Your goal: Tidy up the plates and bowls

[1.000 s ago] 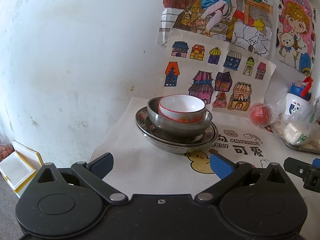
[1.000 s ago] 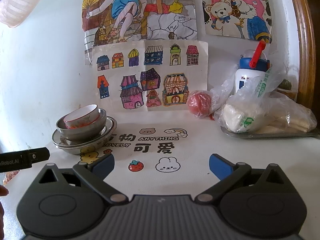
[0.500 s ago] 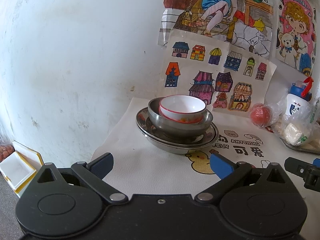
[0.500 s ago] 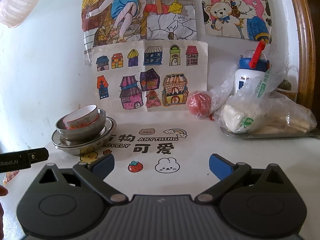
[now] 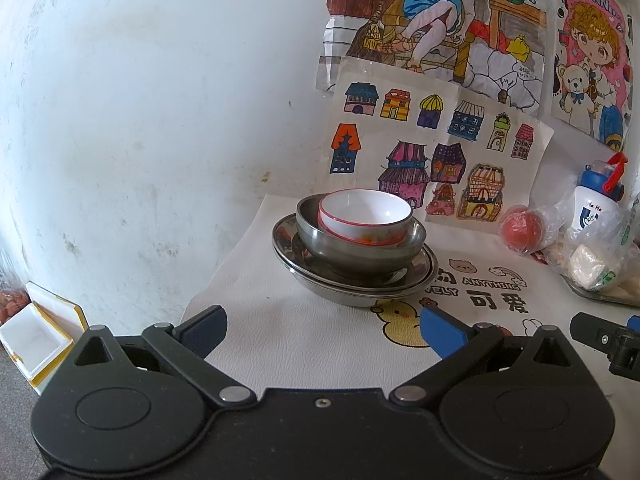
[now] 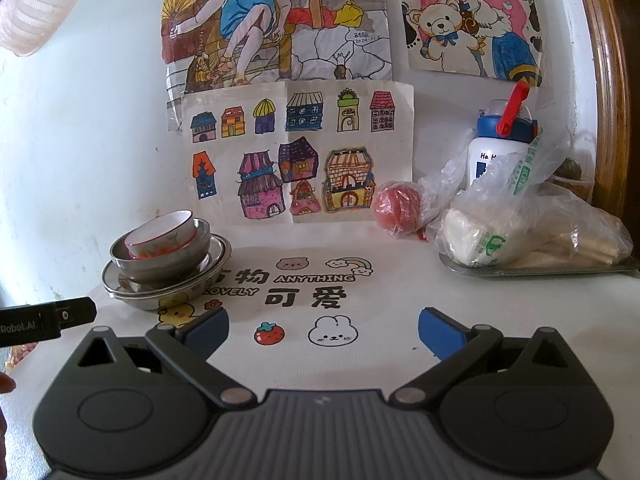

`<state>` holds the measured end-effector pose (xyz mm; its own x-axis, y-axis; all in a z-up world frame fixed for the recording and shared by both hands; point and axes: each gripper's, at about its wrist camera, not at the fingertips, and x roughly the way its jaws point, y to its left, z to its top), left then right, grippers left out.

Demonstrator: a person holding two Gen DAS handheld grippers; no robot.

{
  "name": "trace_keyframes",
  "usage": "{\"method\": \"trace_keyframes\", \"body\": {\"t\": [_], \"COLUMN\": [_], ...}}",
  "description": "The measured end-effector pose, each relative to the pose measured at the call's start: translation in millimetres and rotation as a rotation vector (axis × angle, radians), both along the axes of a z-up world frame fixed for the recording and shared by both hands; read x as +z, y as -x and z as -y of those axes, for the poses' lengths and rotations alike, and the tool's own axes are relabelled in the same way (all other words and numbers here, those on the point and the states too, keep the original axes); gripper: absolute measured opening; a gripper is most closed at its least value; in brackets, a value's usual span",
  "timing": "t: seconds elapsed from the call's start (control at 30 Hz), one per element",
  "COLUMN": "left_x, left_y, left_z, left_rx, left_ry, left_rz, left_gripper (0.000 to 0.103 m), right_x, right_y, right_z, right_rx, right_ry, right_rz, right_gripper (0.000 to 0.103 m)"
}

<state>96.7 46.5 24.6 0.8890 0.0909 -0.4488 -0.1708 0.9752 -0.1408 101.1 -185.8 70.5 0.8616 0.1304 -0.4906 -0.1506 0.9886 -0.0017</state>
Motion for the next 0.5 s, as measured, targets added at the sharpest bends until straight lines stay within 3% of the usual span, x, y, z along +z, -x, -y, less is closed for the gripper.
{"method": "trace_keyframes", "body": {"t": [0.3,0.5], "left_x": [-2.1,-5.9], "left_y": [-2.6,-4.8], "left_z": [-1.2,-5.2], "left_rx": [0.011,-0.007], "left_ry": [-0.029,0.005], "left_rz": [-0.026,-0.049], "left_gripper": [0.102,0.102], "right_x": [0.1,0.4], "right_y": [-0.5,-0.9], "right_z": [0.2,0.6], "right_rx": [-0.001,0.000], "right_ry": [-0.001,0.001], "right_rz": [0.000,0.000], "right_gripper": [0.103,0.103]}}
